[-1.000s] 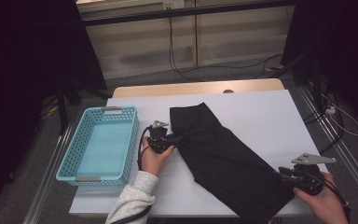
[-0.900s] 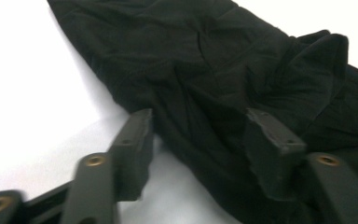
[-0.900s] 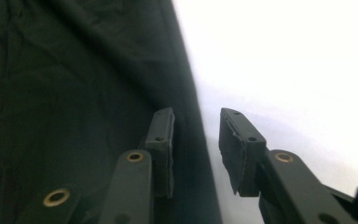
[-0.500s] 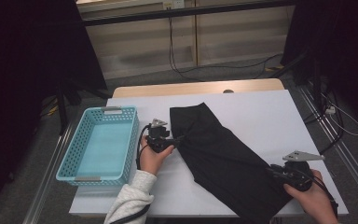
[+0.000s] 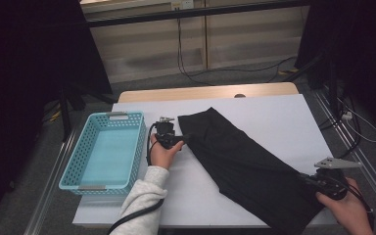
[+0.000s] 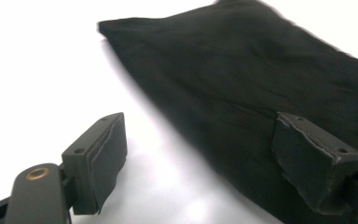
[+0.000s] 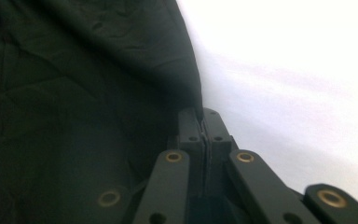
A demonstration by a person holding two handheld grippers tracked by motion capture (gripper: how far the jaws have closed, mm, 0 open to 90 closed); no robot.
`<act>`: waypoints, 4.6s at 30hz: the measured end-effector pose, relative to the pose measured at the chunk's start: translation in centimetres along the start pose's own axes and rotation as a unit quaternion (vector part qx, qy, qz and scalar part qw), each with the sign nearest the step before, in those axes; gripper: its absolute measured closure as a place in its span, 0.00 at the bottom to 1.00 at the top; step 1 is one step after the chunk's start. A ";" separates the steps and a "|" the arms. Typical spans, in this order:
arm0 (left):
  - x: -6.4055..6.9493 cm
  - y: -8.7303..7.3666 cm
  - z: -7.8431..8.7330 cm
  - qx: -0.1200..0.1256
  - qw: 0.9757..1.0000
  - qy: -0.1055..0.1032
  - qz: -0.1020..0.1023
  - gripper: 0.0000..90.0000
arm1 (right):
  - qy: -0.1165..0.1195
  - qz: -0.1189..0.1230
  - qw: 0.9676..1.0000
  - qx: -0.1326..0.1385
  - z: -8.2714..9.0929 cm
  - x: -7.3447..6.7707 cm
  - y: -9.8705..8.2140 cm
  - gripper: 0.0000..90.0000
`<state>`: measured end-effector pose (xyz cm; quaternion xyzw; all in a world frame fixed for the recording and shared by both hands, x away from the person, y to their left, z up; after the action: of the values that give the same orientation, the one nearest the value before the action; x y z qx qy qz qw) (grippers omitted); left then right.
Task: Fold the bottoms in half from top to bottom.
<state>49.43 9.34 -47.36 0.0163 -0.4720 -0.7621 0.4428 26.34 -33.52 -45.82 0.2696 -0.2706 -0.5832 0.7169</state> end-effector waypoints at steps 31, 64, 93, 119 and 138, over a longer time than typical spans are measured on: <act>-1.7 0.1 2.6 0.009 0.999 0.042 0.026 0.76 | 0.021 0.011 1.000 0.018 1.0 0.2 0.1 0.82; 2.3 -1.7 3.0 -0.036 0.996 -0.019 -0.083 0.24 | -0.059 0.062 0.996 0.013 1.0 -1.7 -1.2 0.88; 2.1 -1.8 3.3 -0.035 0.996 -0.025 -0.082 0.24 | -0.026 0.027 0.999 0.004 0.7 -0.1 -1.1 1.00; 0.4 -1.1 4.2 -0.005 0.998 0.004 -0.062 0.19 | 0.017 0.005 0.999 -0.033 0.6 0.8 -0.9 0.99; -3.3 0.9 0.6 0.009 0.998 0.065 -0.013 0.48 | 0.011 0.001 1.000 0.003 0.9 1.2 -0.2 0.55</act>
<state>51.79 11.94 -47.65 0.0760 -0.4491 -0.7606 0.4627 25.76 -34.79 -45.28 0.2778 -0.2651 -0.5786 0.7196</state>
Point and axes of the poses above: each handheld gripper's, and its own axes: z roughly backward along the jaws, y roughly out of its top, x roughly to its right, the point moved 1 cm from there along -z, roughly forward along the jaws, and after that the axes turned 13 degrees about -y, right-handed, at the moved point
